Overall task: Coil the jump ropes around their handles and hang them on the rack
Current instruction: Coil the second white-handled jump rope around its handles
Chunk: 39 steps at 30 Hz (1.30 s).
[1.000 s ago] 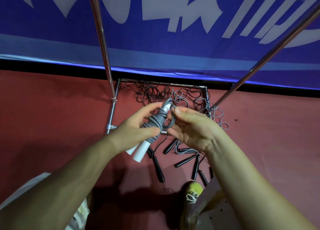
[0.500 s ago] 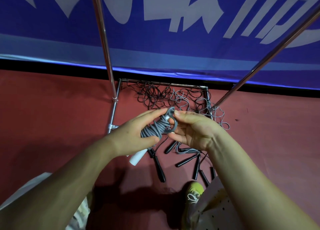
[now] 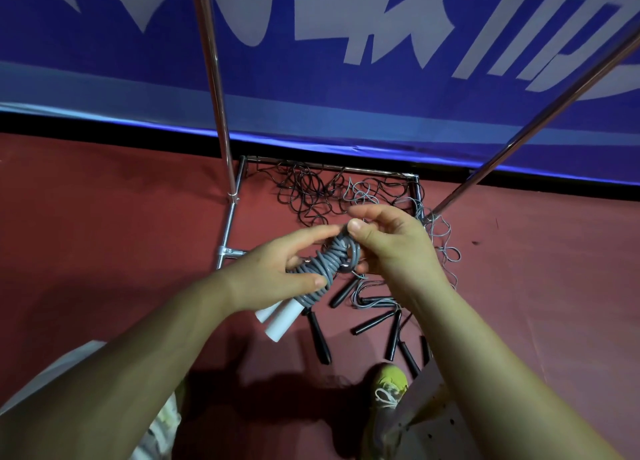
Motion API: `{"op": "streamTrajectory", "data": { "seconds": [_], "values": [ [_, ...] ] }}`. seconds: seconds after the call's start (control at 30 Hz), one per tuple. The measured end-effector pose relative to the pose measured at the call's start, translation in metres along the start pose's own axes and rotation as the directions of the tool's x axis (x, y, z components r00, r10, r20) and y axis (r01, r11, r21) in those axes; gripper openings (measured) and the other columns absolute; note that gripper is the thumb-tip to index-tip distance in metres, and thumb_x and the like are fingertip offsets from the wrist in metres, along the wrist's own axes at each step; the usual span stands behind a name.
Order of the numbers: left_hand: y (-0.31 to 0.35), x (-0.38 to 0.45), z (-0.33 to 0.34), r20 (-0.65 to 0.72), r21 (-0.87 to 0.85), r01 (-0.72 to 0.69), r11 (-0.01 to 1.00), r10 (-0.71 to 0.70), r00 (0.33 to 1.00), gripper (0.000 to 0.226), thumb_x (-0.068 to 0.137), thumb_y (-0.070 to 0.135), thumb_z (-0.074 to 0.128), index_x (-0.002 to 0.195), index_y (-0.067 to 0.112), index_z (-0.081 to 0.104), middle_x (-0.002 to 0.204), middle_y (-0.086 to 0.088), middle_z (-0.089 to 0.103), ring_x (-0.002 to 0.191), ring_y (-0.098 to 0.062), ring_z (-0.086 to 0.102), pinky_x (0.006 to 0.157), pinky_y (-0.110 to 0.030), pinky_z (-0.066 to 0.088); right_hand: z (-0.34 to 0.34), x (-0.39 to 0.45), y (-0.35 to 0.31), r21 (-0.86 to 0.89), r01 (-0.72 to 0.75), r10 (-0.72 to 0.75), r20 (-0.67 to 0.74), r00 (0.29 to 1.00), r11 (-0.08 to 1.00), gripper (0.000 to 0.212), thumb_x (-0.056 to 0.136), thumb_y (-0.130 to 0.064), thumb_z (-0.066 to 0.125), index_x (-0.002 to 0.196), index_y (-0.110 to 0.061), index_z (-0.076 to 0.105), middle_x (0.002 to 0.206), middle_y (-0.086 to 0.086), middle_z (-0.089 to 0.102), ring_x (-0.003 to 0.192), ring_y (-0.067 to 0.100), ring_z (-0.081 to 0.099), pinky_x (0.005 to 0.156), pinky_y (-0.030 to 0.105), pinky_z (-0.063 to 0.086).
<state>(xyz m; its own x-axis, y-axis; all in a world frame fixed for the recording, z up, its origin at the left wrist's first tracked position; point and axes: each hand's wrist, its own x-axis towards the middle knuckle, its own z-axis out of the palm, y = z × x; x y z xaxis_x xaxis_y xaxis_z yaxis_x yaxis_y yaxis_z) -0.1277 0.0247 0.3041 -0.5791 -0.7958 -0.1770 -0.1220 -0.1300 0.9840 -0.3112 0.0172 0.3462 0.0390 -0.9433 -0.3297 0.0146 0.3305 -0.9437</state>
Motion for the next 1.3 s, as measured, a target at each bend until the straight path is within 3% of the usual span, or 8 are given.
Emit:
{"op": "streamTrajectory", "data": {
  "seconds": [0.13, 0.33, 0.5, 0.73, 0.9, 1.07, 1.17, 1.3],
  "values": [
    [-0.001, -0.002, 0.002, 0.007, -0.143, -0.011, 0.99, 0.012, 1.0, 0.064, 0.068, 0.028, 0.065, 0.129, 0.032, 0.044, 0.135, 0.007, 0.05, 0.132, -0.012, 0.044, 0.104, -0.041, 0.043, -0.002, 0.001, -0.002, -0.268, 0.142, -0.152, -0.017, 0.988, 0.953, 0.014, 0.085, -0.009, 0.069, 0.076, -0.019, 0.067, 0.062, 0.012, 0.054, 0.05, 0.015, 0.05, 0.045, 0.025, 0.046],
    [-0.002, 0.004, 0.005, -0.003, -0.126, -0.006, 0.992, 0.006, 1.0, 0.064, 0.066, 0.034, 0.064, 0.126, 0.036, 0.042, 0.136, 0.012, 0.047, 0.134, 0.001, 0.038, 0.107, -0.029, 0.039, -0.001, 0.0, 0.004, -0.275, 0.145, -0.172, -0.077, 0.982, 0.951, 0.012, 0.088, -0.017, 0.067, 0.078, -0.023, 0.067, 0.07, 0.014, 0.066, 0.057, 0.009, 0.056, 0.056, 0.026, 0.049],
    [-0.003, 0.003, 0.001, -0.012, -0.205, -0.008, 0.979, 0.006, 1.0, 0.063, 0.071, 0.026, 0.065, 0.131, 0.034, 0.047, 0.139, 0.005, 0.051, 0.134, -0.021, 0.043, 0.105, -0.057, 0.038, -0.012, -0.002, 0.001, -0.173, 0.103, -0.081, 0.127, 0.989, 0.98, 0.033, 0.088, 0.002, 0.062, 0.109, -0.023, 0.061, 0.071, -0.004, 0.049, 0.051, 0.003, 0.044, 0.044, 0.016, 0.036],
    [0.001, 0.003, -0.004, -0.025, -0.266, -0.021, 0.964, 0.015, 1.0, 0.059, 0.071, 0.025, 0.066, 0.127, 0.032, 0.05, 0.129, 0.003, 0.058, 0.117, -0.02, 0.056, 0.099, -0.057, 0.045, -0.014, 0.006, 0.005, -0.388, 0.339, -0.314, 0.129, 0.941, 0.857, 0.041, 0.081, -0.01, 0.072, 0.105, -0.042, 0.06, 0.095, -0.006, 0.056, 0.078, 0.004, 0.052, 0.075, 0.016, 0.046],
    [0.005, 0.0, -0.004, 0.021, -0.192, -0.033, 0.981, 0.038, 0.999, 0.06, 0.07, 0.021, 0.066, 0.126, 0.023, 0.046, 0.129, -0.004, 0.054, 0.118, -0.012, 0.054, 0.096, -0.04, 0.048, -0.012, 0.005, 0.005, -0.14, 0.206, -0.186, 0.14, 0.972, 0.969, 0.026, 0.079, 0.0, 0.071, 0.093, -0.02, 0.064, 0.076, 0.0, 0.056, 0.062, 0.004, 0.054, 0.058, 0.017, 0.048],
    [0.007, -0.003, -0.005, 0.066, -0.068, -0.029, 0.997, 0.034, 0.997, 0.056, 0.07, 0.026, 0.063, 0.121, 0.046, 0.054, 0.12, 0.018, 0.061, 0.113, -0.009, 0.054, 0.095, -0.03, 0.045, -0.013, 0.0, 0.001, -0.115, 0.029, -0.008, 0.179, 0.984, 0.993, 0.013, 0.082, 0.0, 0.067, 0.079, -0.011, 0.061, 0.062, 0.0, 0.054, 0.045, 0.005, 0.052, 0.048, 0.02, 0.052],
    [0.009, -0.004, -0.003, 0.054, -0.065, -0.052, 0.996, 0.056, 0.997, 0.056, 0.071, 0.024, 0.061, 0.125, 0.033, 0.046, 0.123, 0.012, 0.057, 0.114, -0.001, 0.053, 0.097, -0.02, 0.041, -0.01, -0.004, -0.002, 0.008, -0.005, 0.004, 0.131, 0.991, 1.0, 0.015, 0.085, 0.002, 0.06, 0.075, -0.008, 0.057, 0.051, -0.006, 0.053, 0.041, 0.005, 0.047, 0.044, 0.02, 0.05],
    [0.009, -0.001, 0.009, 0.033, -0.053, -0.079, 0.995, 0.081, 0.996, 0.055, 0.071, 0.028, 0.062, 0.122, 0.031, 0.044, 0.124, 0.005, 0.052, 0.118, -0.005, 0.05, 0.098, -0.022, 0.038, -0.003, -0.003, -0.002, 0.164, -0.009, 0.004, 0.03, 1.0, 0.986, 0.013, 0.07, -0.015, 0.066, 0.073, -0.012, 0.054, 0.052, -0.001, 0.046, 0.036, 0.004, 0.038, 0.035, 0.016, 0.039]
  ]
}}
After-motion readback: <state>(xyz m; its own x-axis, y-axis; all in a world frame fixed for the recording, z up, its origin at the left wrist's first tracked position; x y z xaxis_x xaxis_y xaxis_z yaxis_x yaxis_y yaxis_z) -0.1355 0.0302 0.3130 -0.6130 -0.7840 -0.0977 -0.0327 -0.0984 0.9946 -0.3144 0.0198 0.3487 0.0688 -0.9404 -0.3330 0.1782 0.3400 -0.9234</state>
